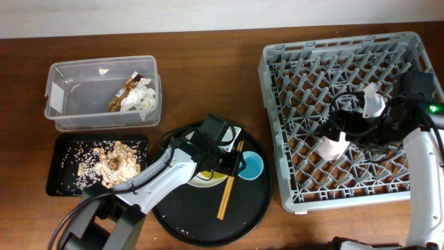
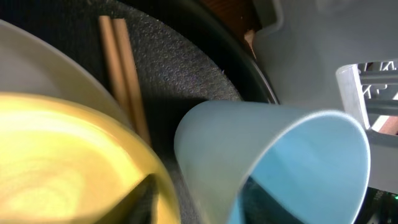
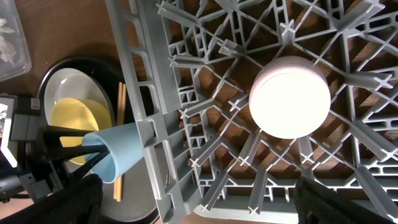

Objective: Sort waste into correct bins and load items into the dishwasher rack
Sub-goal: 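Grasp the blue cup with left gripper, pass to right gripper, place in rack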

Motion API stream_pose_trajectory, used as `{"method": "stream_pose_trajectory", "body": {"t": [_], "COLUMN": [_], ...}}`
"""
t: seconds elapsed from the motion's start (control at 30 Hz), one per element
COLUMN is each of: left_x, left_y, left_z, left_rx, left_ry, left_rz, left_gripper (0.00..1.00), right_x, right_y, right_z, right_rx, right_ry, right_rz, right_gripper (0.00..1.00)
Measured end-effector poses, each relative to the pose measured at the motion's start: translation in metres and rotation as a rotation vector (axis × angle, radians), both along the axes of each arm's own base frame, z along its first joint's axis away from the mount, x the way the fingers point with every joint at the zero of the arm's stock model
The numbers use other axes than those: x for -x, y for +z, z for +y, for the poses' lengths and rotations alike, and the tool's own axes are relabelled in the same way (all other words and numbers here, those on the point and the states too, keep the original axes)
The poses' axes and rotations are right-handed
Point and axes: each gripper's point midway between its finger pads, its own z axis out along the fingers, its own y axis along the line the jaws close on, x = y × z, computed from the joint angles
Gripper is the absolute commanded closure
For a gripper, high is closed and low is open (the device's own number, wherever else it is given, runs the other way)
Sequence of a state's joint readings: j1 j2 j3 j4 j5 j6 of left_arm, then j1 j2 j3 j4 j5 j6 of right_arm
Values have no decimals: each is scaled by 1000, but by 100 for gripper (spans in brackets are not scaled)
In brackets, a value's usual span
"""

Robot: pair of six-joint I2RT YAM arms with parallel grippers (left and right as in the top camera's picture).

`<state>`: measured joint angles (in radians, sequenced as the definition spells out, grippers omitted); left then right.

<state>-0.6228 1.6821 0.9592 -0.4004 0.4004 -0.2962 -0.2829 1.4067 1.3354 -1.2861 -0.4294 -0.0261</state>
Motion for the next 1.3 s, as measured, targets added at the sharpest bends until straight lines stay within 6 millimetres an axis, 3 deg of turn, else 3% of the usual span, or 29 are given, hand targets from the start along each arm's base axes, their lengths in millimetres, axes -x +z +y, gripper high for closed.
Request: {"method": "stream_pose_trajectory", "body": {"t": [0.27,0.33,0.37,0.47,0.8,0.83,0.93,1.03,1.07,1.13,1.2,1.3], "left_x": [-1,-3,-5,-8,-3,-6,-35,-56,-61,-74,-74,-64], "left_y": [0,-2,-1,17,19,26,99,134,144,192,222,240], "left_z": [2,8,11,12,21,23,58,93,98,103,101,94], "left_rx": [-2,-10,-12,13,-17,-1,175,343,401,632,749,835], "left_ry": [9,26,36,45,58,67,180,279,285,233,172,115], "left_rz": [5,16,17,-22,-8,-20,-144,-144,-150,-201,-226,-175], "left_gripper": [78,83,91,98,100,100,100,100,100,100,100,100], "right_x": [0,0,0,0,0,-1,-5,-6,-8,-11,-12,-20], "right_y": [0,0,0,0,0,0,1,5,11,29,42,69], "right_z": [0,0,0,0,0,0,-1,7,17,42,66,139], "right_rx": [0,0,0,0,0,1,6,-34,-85,-218,-304,-518], "right_ry": [1,1,0,1,0,1,1,45,96,210,306,577], "right_rz": [0,0,0,0,0,-4,-22,-50,-88,-189,-257,-413], "right_gripper": [1,1,1,1,1,1,1,1,1,1,1,1]}}
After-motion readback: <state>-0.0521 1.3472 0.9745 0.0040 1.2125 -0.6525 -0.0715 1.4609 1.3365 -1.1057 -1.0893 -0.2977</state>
